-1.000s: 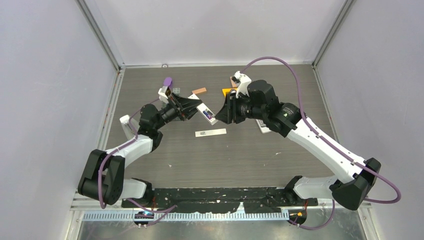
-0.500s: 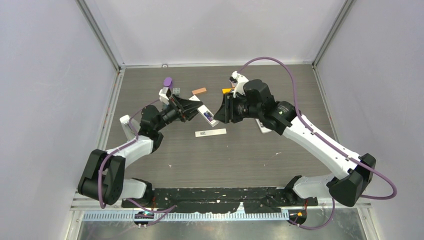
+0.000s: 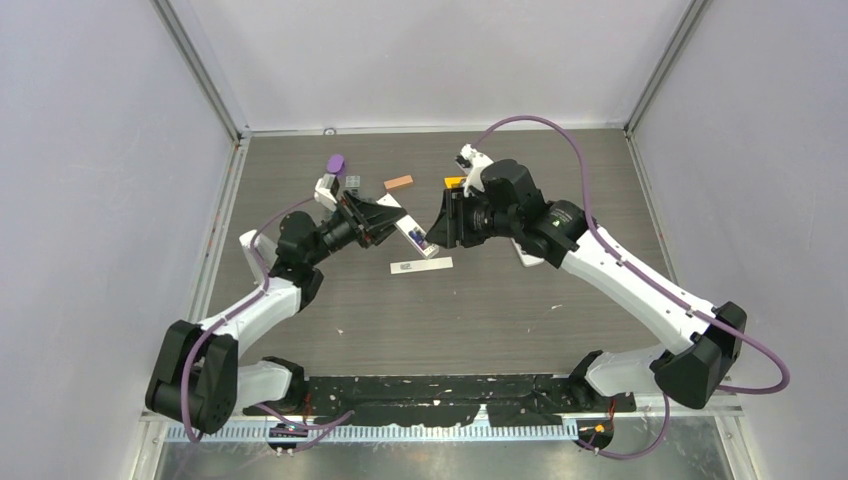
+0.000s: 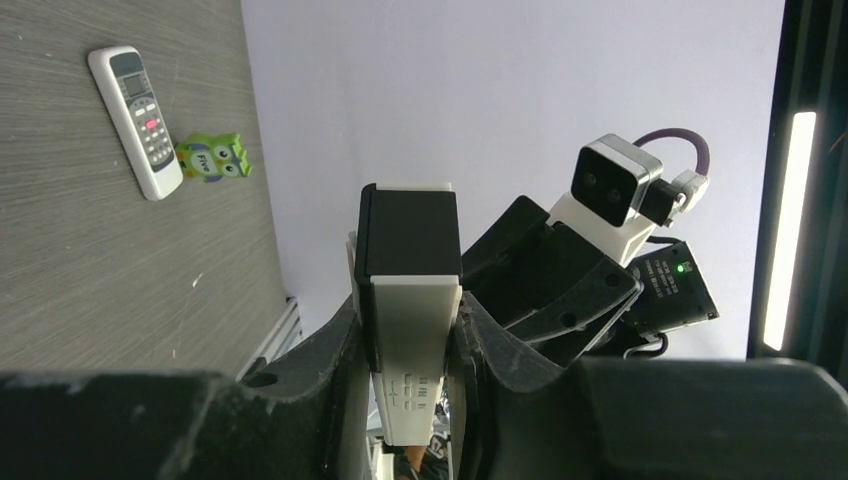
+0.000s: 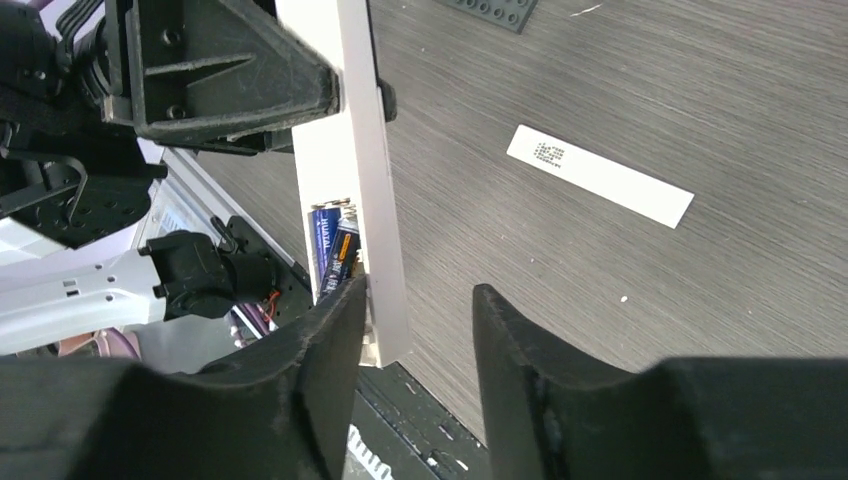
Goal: Load the batteries into the remote control
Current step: Load the battery into the remote control.
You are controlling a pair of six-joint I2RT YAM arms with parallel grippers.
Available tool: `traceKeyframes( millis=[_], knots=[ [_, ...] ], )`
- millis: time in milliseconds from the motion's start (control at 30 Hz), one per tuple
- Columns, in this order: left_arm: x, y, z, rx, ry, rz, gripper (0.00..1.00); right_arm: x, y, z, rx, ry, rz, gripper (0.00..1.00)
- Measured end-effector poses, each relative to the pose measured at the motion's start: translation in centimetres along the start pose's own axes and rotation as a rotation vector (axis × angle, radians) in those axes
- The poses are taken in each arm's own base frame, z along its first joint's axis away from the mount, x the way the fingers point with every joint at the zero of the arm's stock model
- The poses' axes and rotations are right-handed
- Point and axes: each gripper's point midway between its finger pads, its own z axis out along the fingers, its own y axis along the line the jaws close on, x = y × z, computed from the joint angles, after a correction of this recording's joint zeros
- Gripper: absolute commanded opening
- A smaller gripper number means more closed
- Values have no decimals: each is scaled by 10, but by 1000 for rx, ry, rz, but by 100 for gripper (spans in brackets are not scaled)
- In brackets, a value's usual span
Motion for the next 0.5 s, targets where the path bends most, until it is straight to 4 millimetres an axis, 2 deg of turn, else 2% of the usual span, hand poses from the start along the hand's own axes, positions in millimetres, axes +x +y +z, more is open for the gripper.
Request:
traceKeyframes(
  millis=[67,233,367,500],
  knots=[
    [1,0,-2,-7,-4,9,0,-1,-1,-2,7,-8,4,56],
    [1,4,-3,-32,-9,13,0,-12,3,-19,8,-71,-3,58],
    [0,9,-3,-54,-12,8,0,-17,11,-35,-29,-115,-38,53],
    [0,12,-3,-62,-16,5,0,-14,16,-36,-64,-98,-75,46]
  ],
)
